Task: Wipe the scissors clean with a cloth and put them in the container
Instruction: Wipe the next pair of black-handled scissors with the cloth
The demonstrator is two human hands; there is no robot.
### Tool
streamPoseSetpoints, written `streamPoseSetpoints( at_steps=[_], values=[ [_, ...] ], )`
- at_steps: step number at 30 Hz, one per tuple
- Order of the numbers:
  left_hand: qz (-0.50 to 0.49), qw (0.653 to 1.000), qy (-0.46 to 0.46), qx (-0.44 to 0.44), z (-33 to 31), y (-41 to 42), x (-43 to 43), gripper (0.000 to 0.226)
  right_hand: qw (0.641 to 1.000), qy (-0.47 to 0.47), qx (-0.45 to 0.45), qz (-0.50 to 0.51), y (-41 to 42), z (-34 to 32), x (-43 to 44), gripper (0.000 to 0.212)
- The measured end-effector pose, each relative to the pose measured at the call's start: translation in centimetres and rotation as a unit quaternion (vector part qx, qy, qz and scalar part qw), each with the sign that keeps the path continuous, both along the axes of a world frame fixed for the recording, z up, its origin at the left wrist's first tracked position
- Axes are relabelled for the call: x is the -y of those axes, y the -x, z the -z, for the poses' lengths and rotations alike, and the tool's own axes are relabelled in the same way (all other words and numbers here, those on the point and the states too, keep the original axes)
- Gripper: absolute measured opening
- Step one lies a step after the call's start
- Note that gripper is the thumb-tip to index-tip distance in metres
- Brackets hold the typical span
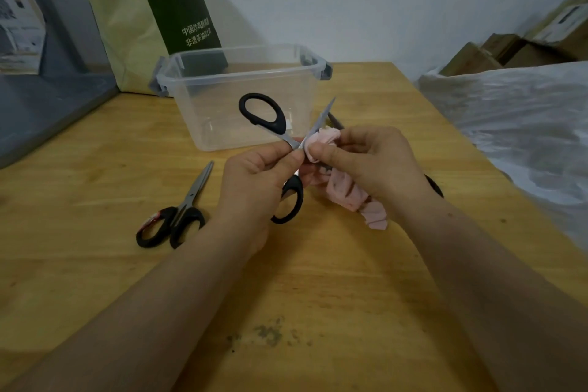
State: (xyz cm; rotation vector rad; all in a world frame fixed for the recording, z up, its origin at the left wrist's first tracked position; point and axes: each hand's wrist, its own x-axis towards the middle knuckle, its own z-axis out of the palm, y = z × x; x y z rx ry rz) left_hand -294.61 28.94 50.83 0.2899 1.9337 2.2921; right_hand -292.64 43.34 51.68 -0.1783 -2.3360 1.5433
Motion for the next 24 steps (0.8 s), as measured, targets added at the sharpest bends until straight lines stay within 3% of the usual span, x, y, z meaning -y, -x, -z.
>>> streamPoseSetpoints(
  at_steps=[6,15,21,24],
  values=[
    [-0.001,1.0,0.013,-0.009,0.3,0.0,0.1,0.019,0.981,0.166,-0.008,-0.102,-0.4,0.1,0.5,0.009],
    [-0.005,1.0,0.001,-0.029,-0.1,-0.7,-0.4,0.013,0.978,0.207,-0.012,-0.001,0.7,0.3,1.1,0.014],
    [-0.018,1.0,-0.001,-0.011,0.2,-0.7,-0.2,0.01,0.986,0.15,0.019,-0.064,-0.1,0.1,0.6,0.014],
    [-0.006,1.0,-0.006,-0.02,0.0,-0.9,-0.5,0.012,0.979,0.201,0.011,-0.039,-0.2,-0.4,0.8,0.008]
  ],
)
